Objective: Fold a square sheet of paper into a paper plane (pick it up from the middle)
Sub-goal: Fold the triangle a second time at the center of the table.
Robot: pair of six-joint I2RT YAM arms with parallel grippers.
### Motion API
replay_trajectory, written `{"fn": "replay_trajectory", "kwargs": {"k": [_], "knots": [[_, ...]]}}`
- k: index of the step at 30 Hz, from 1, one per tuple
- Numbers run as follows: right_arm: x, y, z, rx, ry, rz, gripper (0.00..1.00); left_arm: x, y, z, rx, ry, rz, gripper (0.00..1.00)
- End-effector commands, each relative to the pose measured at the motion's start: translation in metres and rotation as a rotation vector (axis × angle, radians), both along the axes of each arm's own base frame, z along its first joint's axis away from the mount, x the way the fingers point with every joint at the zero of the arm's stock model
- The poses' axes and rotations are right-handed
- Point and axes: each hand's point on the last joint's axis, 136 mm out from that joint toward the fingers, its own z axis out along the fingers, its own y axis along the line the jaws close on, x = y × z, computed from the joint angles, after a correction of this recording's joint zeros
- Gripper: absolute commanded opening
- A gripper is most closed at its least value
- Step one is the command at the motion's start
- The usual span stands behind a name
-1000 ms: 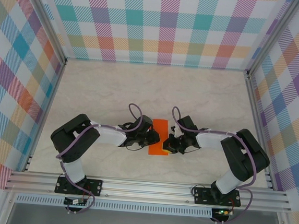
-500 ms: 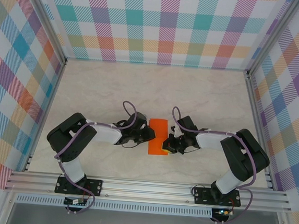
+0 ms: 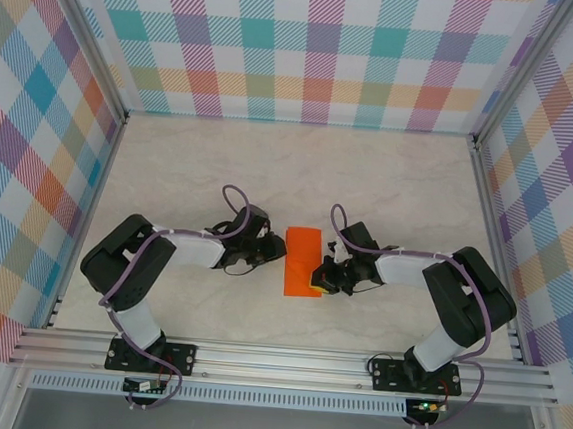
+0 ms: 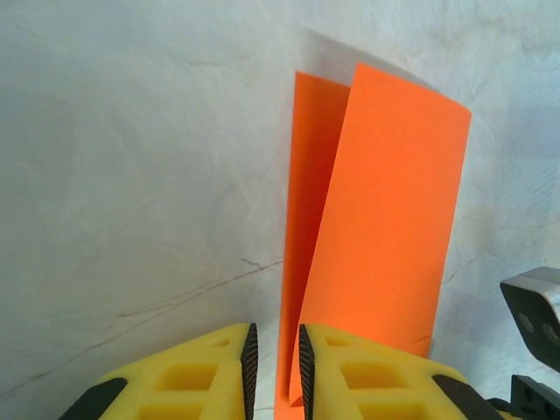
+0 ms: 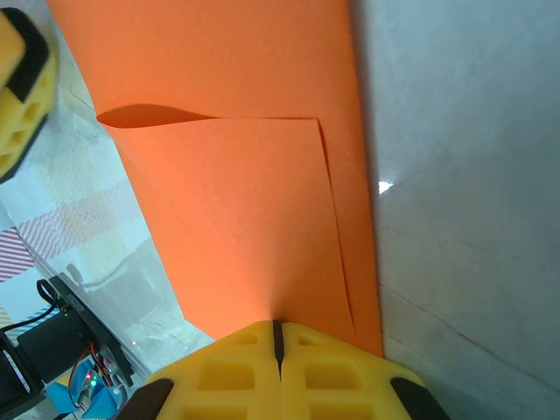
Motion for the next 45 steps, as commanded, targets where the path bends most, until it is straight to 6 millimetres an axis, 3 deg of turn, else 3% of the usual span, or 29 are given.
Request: {"fn": "replay_trajectory", "kwargs": {"k": [1, 6, 9, 17, 22, 28, 38, 45], "knots": [[-0.019, -0.018, -0.023, -0.099, 0.085, -0.028, 0.04, -0.002, 0.000, 0.027, -0.010, -0.055, -0.024, 0.23], [-0.016, -0.017, -0.021, -0.093, 0.078, -0.032, 0.04, -0.020, -0.026, 0.043, -0.059, -0.071, -0.112, 0.23], [-0.015, -0.015, -0.020, -0.087, 0.076, -0.029, 0.05, -0.028, -0.037, 0.034, -0.056, -0.048, -0.147, 0.23], [-0.014, -0.009, -0.005, -0.043, 0.043, -0.003, 0.07, -0.026, -0.060, 0.007, -0.064, 0.012, -0.184, 0.22], [-0.009, 0.000, 0.011, 0.005, 0.007, 0.024, 0.08, -0.025, -0.050, -0.015, 0.017, 0.055, -0.141, 0.19], [0.003, 0.017, 0.024, 0.020, -0.031, 0.051, 0.10, -0.030, -0.038, -0.022, 0.048, 0.063, -0.118, 0.19], [0.022, 0.027, 0.005, -0.027, -0.018, 0.046, 0.10, -0.031, -0.039, -0.020, 0.039, 0.068, -0.119, 0.19], [0.009, 0.009, -0.013, -0.116, 0.029, 0.042, 0.10, -0.032, -0.036, -0.026, 0.054, 0.078, -0.110, 0.18]]}}
